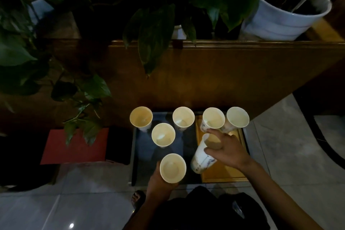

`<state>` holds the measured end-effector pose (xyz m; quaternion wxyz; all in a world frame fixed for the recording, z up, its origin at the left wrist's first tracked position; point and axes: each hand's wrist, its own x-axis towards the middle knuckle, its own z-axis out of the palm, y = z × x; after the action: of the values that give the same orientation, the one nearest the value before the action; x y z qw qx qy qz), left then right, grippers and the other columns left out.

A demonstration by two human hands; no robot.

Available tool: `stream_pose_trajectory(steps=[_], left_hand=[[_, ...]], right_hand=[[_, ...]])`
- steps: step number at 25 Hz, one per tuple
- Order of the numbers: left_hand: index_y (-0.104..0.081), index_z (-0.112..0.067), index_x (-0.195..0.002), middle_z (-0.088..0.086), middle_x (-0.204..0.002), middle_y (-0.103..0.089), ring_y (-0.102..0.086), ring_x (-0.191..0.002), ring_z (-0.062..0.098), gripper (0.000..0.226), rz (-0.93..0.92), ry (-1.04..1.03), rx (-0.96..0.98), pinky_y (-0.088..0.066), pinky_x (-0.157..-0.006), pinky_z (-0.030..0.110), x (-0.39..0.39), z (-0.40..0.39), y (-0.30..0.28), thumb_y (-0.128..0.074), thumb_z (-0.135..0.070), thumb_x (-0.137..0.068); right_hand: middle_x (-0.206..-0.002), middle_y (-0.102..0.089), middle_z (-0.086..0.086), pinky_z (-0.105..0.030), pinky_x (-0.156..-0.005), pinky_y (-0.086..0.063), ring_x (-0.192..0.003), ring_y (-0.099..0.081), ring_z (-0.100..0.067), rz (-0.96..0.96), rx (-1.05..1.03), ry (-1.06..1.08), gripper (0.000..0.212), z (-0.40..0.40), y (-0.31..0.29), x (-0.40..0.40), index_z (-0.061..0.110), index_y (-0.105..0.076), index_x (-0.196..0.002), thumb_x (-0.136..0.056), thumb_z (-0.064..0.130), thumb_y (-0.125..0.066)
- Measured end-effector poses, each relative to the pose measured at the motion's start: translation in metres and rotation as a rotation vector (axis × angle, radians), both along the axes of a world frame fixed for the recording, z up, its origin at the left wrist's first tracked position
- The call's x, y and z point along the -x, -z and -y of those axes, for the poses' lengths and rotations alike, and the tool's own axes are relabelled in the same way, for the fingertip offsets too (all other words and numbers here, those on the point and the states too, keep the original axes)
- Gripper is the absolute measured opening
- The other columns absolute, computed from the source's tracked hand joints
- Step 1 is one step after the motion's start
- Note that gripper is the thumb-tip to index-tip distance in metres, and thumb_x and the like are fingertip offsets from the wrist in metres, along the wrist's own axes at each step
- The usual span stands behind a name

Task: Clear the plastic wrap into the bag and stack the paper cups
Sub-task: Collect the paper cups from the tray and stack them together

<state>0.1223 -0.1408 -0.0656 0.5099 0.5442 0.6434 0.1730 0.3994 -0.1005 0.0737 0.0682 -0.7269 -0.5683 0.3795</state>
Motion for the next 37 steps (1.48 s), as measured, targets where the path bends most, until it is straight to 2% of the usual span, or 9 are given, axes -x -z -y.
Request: stream_pose_trajectory(steps=[3,6,9,15,19,22,27,30,37], left_hand=[[-0.040,-0.069,-0.111,-0.036,-0.093,-0.063,-0.065,-0.090,-0.001,0.086,-0.019,-0.011,0.008,-0.051,-0.079,0.027,-0.001,0.000,-0.001,-0.088,-0.062,-0.041],[-0.039,-0.070,-0.112,-0.046,-0.095,-0.059,-0.058,-0.083,-0.019,0.086,-0.033,-0.003,0.002,-0.047,-0.076,0.023,-0.001,0.000,-0.001,-0.087,-0.065,-0.040],[-0.040,-0.068,-0.115,-0.045,-0.093,-0.060,-0.062,-0.088,-0.010,0.089,-0.059,0.004,0.012,-0.050,-0.079,0.025,0.000,-0.001,-0.002,-0.087,-0.069,-0.039],[-0.041,-0.066,-0.113,-0.040,-0.095,-0.062,-0.064,-0.091,-0.006,0.085,-0.062,0.034,-0.001,-0.050,-0.074,0.021,-0.001,-0.005,-0.005,-0.085,-0.072,-0.040],[-0.044,-0.059,-0.117,-0.027,-0.101,-0.067,-0.067,-0.097,0.005,0.087,-0.085,0.025,0.007,-0.057,-0.083,0.034,-0.002,-0.009,-0.006,-0.083,-0.074,-0.041],[-0.042,-0.062,-0.115,-0.031,-0.096,-0.064,-0.066,-0.095,0.003,0.086,-0.110,0.037,0.015,-0.054,-0.078,0.029,-0.005,-0.011,-0.010,-0.080,-0.079,-0.040],[-0.039,-0.069,-0.110,-0.036,-0.092,-0.062,-0.065,-0.094,-0.001,0.079,-0.108,0.053,0.000,-0.049,-0.077,0.024,-0.007,-0.012,-0.017,-0.080,-0.078,-0.042],[-0.036,-0.071,-0.109,-0.034,-0.092,-0.062,-0.067,-0.096,0.002,0.079,-0.123,0.062,-0.009,-0.051,-0.076,0.025,-0.008,-0.015,-0.022,-0.079,-0.077,-0.044],[-0.039,-0.051,-0.108,-0.018,-0.100,-0.070,-0.071,-0.091,0.014,0.075,-0.092,0.044,-0.039,-0.059,-0.075,0.038,-0.017,-0.017,-0.041,-0.080,-0.071,-0.048]], right_hand=[[-0.138,-0.058,0.007,-0.041,-0.100,-0.049,-0.122,-0.058,-0.022,-0.101,0.024,0.071,0.080,0.000,-0.011,-0.009,0.049,-0.041,-0.143,-0.068,0.073,-0.056],[-0.120,-0.063,0.011,-0.035,-0.084,-0.053,-0.105,-0.063,-0.015,-0.167,0.024,0.177,0.062,-0.002,-0.025,-0.016,0.055,-0.050,-0.128,-0.070,0.074,-0.058],[-0.104,-0.063,0.017,-0.030,-0.071,-0.053,-0.091,-0.063,-0.006,-0.271,-0.035,0.313,0.047,-0.004,-0.038,-0.020,0.054,-0.059,-0.107,-0.064,0.074,-0.061],[-0.120,-0.064,0.005,-0.043,-0.081,-0.062,-0.106,-0.064,-0.017,-0.530,-0.147,0.517,0.022,-0.003,-0.042,-0.013,0.050,-0.066,-0.112,-0.090,0.046,-0.066],[-0.123,-0.060,0.017,-0.043,-0.091,-0.055,-0.113,-0.058,-0.014,-0.636,-0.266,0.625,0.024,0.001,-0.036,-0.001,0.043,-0.072,-0.114,-0.096,0.037,-0.057],[-0.120,-0.062,0.016,-0.040,-0.079,-0.056,-0.108,-0.059,-0.015,-0.643,-0.322,0.713,0.034,0.001,-0.031,0.008,0.040,-0.075,-0.108,-0.086,0.044,-0.050],[-0.096,-0.078,-0.006,-0.033,-0.059,-0.058,-0.089,-0.073,-0.025,-0.745,-0.284,0.870,0.027,-0.005,-0.018,0.013,0.032,-0.078,-0.101,-0.098,0.034,-0.051],[-0.092,-0.077,-0.013,-0.037,-0.067,-0.058,-0.091,-0.073,-0.034,-0.768,-0.161,0.851,0.031,-0.003,-0.011,0.014,0.015,-0.072,-0.112,-0.096,0.036,-0.057],[-0.108,-0.074,-0.023,-0.048,-0.082,-0.053,-0.101,-0.070,-0.039,-0.984,-0.113,0.932,0.049,0.008,-0.007,0.024,0.011,-0.069,-0.119,-0.086,0.046,-0.064]])
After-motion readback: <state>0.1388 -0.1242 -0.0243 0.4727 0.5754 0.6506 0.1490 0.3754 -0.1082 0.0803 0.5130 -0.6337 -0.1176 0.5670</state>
